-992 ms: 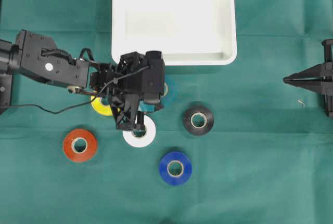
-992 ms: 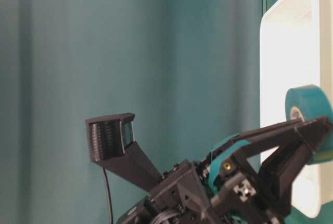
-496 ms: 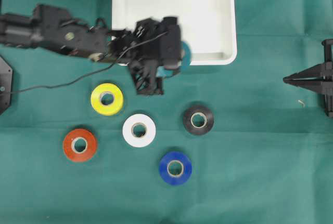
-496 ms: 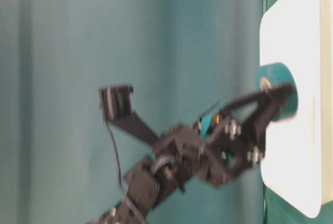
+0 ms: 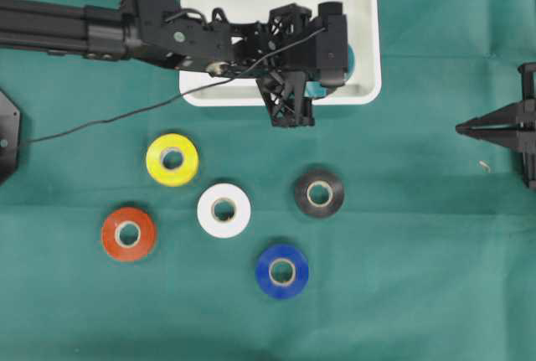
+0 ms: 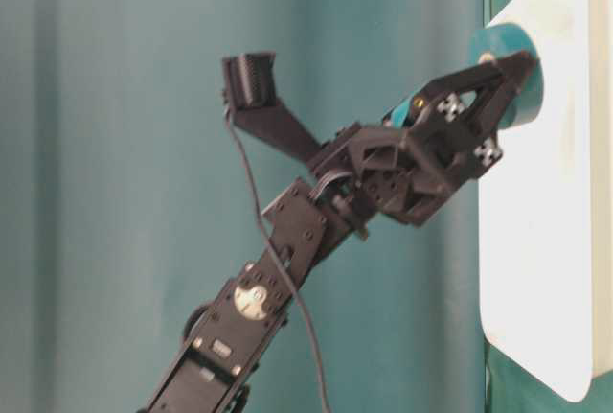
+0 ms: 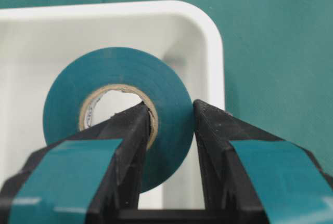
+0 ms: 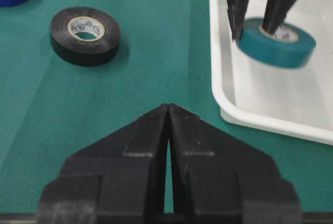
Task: Put the tape into the white case with the left arm.
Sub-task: 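Carry the teal roll into the white case and release it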
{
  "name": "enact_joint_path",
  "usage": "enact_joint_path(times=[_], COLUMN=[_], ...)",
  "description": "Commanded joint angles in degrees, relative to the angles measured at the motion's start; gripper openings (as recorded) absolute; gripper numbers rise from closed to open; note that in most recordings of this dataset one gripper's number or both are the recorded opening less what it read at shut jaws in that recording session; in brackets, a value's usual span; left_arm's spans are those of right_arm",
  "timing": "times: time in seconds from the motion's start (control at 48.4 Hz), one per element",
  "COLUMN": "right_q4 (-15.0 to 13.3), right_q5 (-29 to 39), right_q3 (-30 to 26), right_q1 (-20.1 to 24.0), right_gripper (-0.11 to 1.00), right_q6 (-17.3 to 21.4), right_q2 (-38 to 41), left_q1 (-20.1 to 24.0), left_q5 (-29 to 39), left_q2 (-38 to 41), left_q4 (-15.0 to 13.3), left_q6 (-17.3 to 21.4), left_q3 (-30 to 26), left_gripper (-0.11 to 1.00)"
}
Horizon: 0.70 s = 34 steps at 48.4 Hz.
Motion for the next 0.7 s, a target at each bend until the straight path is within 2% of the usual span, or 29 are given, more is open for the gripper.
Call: enact_joint_path(times=[0.0,0.682], right_q4=[-0.09,-0.09], right_q5=[-0.62,-0.62], right_q3=[-0.53,-0.62], right_q1=[0.00,0.00], right_gripper=[-0.09,-0.09], right_q6=[0.09,0.09], right_q2=[0.26,0.18], left_q1=[0.35,0.44], left_q5=[-0.26,0.79], left_q2=[0.00,1.14], left_q4=[0.09,0.09], left_q6=[0.09,0.00], left_q3=[-2.72,-3.52], left_gripper=[0.25,0.25])
